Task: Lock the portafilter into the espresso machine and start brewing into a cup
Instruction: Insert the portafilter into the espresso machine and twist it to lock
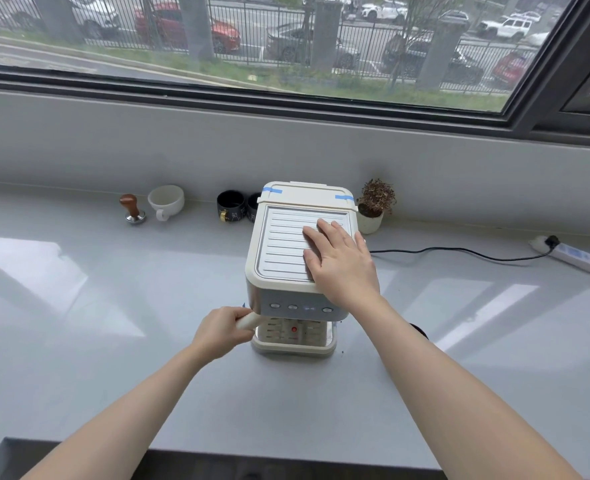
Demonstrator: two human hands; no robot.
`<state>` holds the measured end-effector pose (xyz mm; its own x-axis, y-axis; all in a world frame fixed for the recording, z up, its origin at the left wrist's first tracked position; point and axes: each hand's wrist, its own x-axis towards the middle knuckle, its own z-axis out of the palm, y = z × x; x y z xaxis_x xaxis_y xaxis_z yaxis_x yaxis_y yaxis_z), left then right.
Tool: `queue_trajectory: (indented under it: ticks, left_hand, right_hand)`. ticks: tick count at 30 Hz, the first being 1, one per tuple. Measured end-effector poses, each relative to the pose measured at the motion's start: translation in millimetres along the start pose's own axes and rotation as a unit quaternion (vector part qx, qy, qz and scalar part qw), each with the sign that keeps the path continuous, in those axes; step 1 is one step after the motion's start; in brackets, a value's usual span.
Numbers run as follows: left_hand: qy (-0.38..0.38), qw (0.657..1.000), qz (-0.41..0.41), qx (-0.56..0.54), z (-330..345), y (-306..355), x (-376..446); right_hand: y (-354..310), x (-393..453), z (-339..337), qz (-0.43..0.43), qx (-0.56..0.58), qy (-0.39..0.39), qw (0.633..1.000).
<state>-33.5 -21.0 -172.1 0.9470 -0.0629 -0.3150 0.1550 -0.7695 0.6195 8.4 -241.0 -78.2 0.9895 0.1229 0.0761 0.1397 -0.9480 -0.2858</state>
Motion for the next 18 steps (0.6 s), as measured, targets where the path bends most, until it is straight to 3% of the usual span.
queue_trajectory:
  ticks: [7, 13, 18]
  left_hand:
    - [-0.025, 1.000, 0.005, 0.013, -14, 2, 6]
    - [0.034, 0.999, -0.019, 0.022, 4, 9, -7]
    - [-0.008, 0.999, -0.010, 0.037, -16, 6, 5]
  right_hand:
    - [1, 0, 1, 0.000, 0.004, 0.002, 1.000]
    - [1, -1, 1, 0.002, 0.001, 0.005, 1.000]
    - [1, 0, 2, 0.000, -0.003, 0.006, 1.000]
